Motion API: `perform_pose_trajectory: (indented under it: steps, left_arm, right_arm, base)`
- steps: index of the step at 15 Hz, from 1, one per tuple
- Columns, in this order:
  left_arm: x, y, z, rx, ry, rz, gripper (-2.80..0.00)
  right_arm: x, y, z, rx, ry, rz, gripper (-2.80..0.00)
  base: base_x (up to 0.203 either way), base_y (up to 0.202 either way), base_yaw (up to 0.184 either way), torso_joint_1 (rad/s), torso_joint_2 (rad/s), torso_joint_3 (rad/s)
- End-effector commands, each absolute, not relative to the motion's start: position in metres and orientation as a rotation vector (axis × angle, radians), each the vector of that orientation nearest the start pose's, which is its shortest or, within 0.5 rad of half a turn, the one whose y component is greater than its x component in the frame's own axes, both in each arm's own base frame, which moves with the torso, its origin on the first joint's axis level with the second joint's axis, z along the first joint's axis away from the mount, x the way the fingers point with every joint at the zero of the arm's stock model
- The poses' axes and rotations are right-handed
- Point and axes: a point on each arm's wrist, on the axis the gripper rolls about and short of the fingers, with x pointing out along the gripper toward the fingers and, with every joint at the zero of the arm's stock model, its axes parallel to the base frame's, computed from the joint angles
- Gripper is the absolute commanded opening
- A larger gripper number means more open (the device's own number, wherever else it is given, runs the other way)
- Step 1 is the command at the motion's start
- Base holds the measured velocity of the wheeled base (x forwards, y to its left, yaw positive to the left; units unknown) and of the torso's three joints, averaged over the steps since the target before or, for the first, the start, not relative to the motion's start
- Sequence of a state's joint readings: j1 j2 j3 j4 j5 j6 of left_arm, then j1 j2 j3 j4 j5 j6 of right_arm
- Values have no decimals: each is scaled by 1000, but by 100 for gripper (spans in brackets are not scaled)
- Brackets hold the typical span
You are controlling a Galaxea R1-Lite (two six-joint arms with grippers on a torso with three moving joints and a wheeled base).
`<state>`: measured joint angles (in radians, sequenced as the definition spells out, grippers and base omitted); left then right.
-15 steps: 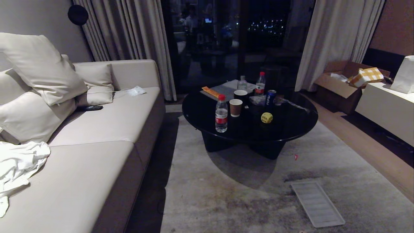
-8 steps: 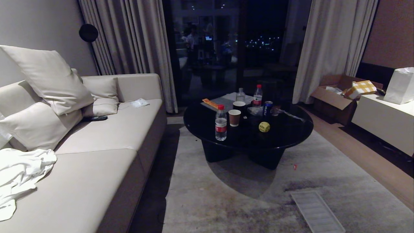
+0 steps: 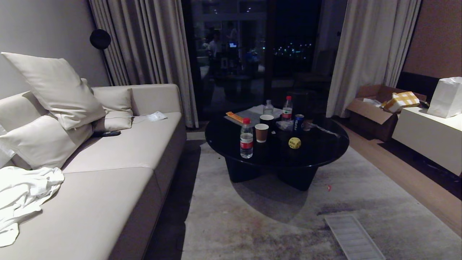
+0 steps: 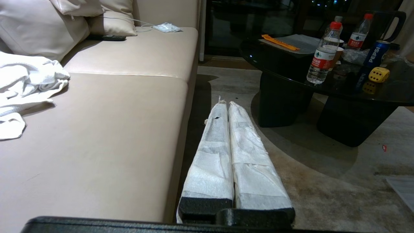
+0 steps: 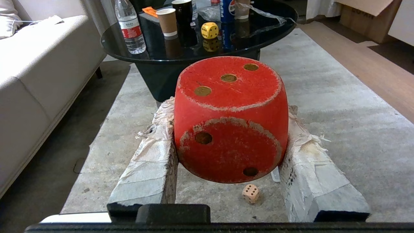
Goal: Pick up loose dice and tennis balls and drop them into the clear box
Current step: Put the toys in the box
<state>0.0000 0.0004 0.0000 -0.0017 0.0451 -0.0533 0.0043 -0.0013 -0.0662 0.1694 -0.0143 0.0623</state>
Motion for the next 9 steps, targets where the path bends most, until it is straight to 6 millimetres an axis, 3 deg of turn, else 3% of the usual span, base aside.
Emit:
perform_pose_trajectory:
  steps: [1, 9]
  left_arm:
    - [-23, 1, 75, -54, 0, 48, -280]
    - [-23, 1, 75, -44, 2, 43, -280]
  right_arm:
    - [-29, 0, 76, 62, 104, -12, -280]
    - [-29, 0, 76, 60, 104, -12, -280]
  base:
    - [0, 0, 0, 0, 0, 0]
    - [0, 0, 0, 0, 0, 0]
